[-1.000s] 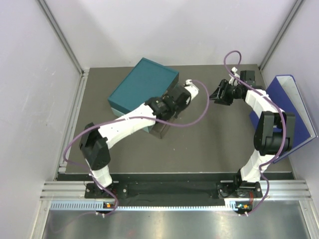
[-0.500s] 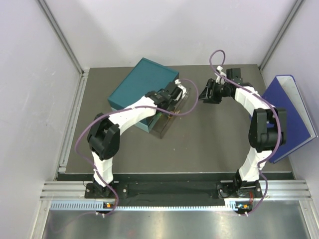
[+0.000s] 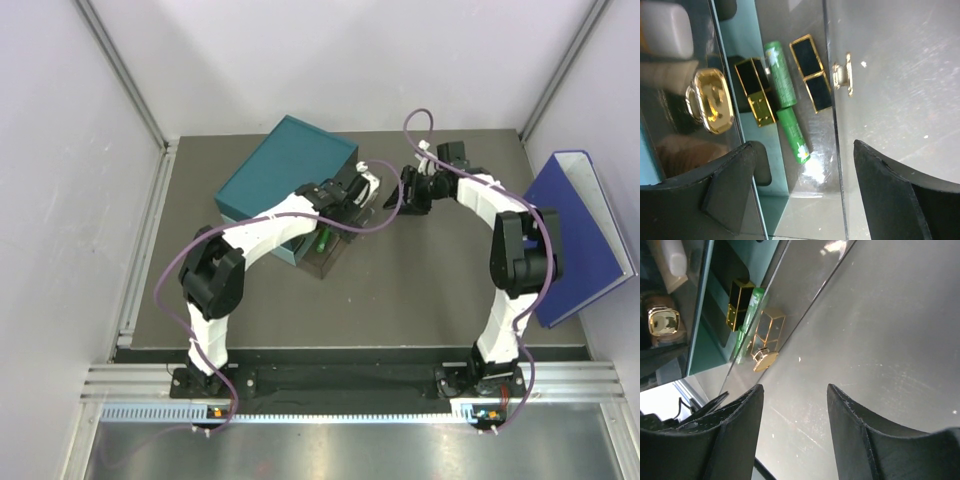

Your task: Organize the makeup

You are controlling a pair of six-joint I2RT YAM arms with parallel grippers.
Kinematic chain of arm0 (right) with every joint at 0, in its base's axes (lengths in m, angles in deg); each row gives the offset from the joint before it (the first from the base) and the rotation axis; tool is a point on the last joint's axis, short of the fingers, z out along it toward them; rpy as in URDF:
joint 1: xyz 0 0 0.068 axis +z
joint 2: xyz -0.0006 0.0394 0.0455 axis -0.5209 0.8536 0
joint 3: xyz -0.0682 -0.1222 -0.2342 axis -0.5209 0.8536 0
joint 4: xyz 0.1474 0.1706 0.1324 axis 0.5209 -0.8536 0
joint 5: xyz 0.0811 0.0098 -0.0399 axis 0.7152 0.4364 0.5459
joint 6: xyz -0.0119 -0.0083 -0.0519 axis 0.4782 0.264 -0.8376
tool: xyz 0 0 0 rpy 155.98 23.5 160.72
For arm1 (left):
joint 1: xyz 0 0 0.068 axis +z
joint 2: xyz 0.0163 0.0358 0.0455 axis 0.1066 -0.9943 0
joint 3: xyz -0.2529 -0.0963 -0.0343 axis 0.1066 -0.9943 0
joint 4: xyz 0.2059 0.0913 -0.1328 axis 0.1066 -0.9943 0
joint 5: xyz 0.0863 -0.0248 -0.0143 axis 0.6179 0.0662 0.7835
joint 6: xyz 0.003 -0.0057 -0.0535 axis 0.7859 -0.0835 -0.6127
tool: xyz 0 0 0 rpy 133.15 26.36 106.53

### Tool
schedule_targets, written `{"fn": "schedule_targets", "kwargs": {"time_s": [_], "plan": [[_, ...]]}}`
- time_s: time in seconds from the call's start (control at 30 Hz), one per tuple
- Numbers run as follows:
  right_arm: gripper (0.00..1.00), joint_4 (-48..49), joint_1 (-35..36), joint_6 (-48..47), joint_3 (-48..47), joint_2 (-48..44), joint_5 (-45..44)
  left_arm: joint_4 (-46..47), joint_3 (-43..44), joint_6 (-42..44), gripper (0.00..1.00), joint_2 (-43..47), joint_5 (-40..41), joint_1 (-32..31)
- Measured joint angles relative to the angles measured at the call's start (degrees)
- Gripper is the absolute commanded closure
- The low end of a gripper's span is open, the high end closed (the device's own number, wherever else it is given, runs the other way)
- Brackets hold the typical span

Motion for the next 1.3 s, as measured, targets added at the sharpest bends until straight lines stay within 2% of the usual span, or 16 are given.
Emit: {"fn": "schedule_targets", "kwargs": {"time_s": [0.2,0.3,0.33,0.47,0.57,0.73,0.8,0.9,0.93,0.97,1.3], "plan": [[0.46,0.07,0.96,0.55,-1.46,1.27,0.44,0.63,3.17,1.68,0.19,1.03,-4.20,1.11],[0.46,0.31,1.27,0.68,-2.64,1.75,0.66,0.92,5.22,2.58,0.44,3.43,-5.18,1.42],[0.46,0.35,1.36,0.76,-2.97,1.95,0.70,1.05,5.90,2.80,0.69,4.24,-5.05,1.49],[0.46,0.74,2.03,1.42,-4.39,3.52,0.83,3.52,7.85,4.48,1.00,8.55,-0.63,1.77],[0.46,1.20,2.58,1.73,-4.83,4.90,0.98,4.44,8.44,4.44,1.00,10.45,2.05,3.37],[0.47,0.98,3.43,2.36,-5.49,6.75,1.29,3.08,8.52,2.27,1.00,9.66,4.44,10.64],[0.52,0.92,3.74,2.56,-6.43,7.61,1.38,2.58,8.20,0.87,1.00,9.16,4.59,13.64],[0.77,0.92,4.00,2.82,-7.78,8.48,1.88,1.66,7.34,-1.03,1.00,8.79,4.57,17.35],[0.92,0.94,4.00,2.97,-8.15,8.63,2.12,1.16,7.34,-1.53,1.00,8.55,4.55,18.23],[1.00,1.03,4.00,2.89,-8.33,8.66,2.25,0.76,7.34,-1.84,1.00,8.37,4.52,18.80],[1.00,2.67,4.00,4.63,-8.48,9.46,3.80,-3.21,8.00,-3.23,1.00,3.56,3.56,20.92]]}}
